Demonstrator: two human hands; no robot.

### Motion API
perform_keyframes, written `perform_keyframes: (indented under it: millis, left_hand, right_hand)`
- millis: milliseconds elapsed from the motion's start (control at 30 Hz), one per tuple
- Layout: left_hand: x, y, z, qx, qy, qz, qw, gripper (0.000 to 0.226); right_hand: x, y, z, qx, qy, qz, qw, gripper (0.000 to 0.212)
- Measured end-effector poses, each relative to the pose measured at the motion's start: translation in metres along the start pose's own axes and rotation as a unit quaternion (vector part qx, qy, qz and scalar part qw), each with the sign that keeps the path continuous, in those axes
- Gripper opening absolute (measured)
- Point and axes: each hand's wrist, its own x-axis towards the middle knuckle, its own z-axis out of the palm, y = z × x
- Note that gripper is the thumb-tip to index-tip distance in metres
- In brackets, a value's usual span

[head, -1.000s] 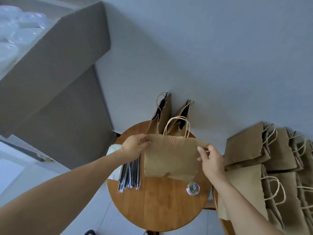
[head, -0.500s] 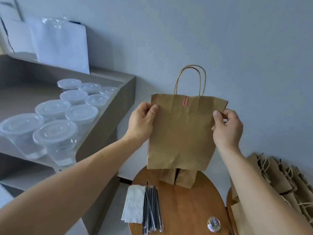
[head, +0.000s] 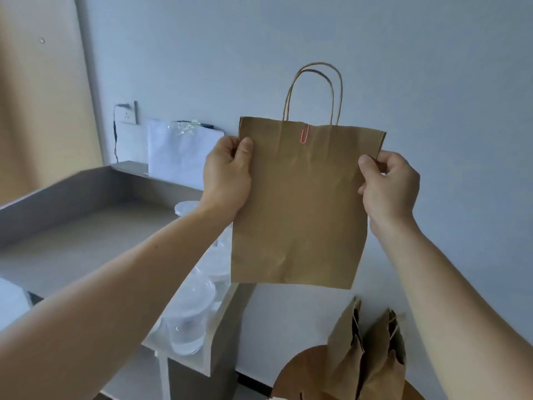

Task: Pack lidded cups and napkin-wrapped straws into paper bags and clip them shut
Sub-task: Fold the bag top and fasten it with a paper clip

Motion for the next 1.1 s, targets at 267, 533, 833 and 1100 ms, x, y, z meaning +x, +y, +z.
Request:
perform_keyframes:
  millis: [267,533,833,1100]
  left_hand:
    - [0.074,-0.008,-0.082,0.081,0.096,0.050,0.991,0.022]
    - [0.154,-0.060,-0.189,0.124,0.181,0.066,0.974,0.025]
    - [0.241,-0.178,-0.312,0.183,0.165,0.062,0.967,0.024]
    - [0.287,-0.278,-0.380,0.256,0.139,0.037,0.956,0.020]
  right_hand:
    - [0.013,-0.019,0.130,0.052,-0.088,-0.003,0.995,0.010]
    - [0.006,-0.033,0.298,0.080,-0.174,0.013,0.981,0.009]
    - [-0.032,0.007,0.509,0.046,-0.275,0.086,0.957,0.011]
    - [-0.063,0.050,0.674,-0.012,-0.330,0.147,0.933,0.017]
